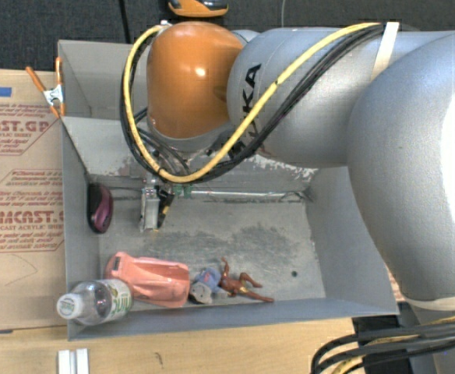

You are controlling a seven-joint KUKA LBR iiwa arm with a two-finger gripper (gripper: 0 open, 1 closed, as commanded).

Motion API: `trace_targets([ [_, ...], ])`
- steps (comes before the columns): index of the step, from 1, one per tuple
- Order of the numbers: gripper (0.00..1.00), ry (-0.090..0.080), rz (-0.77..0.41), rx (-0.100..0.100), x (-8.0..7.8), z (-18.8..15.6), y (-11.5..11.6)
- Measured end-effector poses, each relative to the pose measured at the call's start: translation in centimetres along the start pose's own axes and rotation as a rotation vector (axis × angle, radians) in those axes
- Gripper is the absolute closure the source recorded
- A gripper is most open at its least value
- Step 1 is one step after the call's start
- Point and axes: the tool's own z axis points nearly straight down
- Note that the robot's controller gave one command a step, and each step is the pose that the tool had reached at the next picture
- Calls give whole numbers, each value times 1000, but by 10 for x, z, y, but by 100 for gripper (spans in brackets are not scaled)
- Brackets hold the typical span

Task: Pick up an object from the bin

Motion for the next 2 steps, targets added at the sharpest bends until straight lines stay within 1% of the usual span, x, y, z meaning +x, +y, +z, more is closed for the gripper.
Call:
trace_targets([
  [1,0,-8,3,-1,-2,-5,-1],
  [2,0,-10,-107,0,28,62,-12],
])
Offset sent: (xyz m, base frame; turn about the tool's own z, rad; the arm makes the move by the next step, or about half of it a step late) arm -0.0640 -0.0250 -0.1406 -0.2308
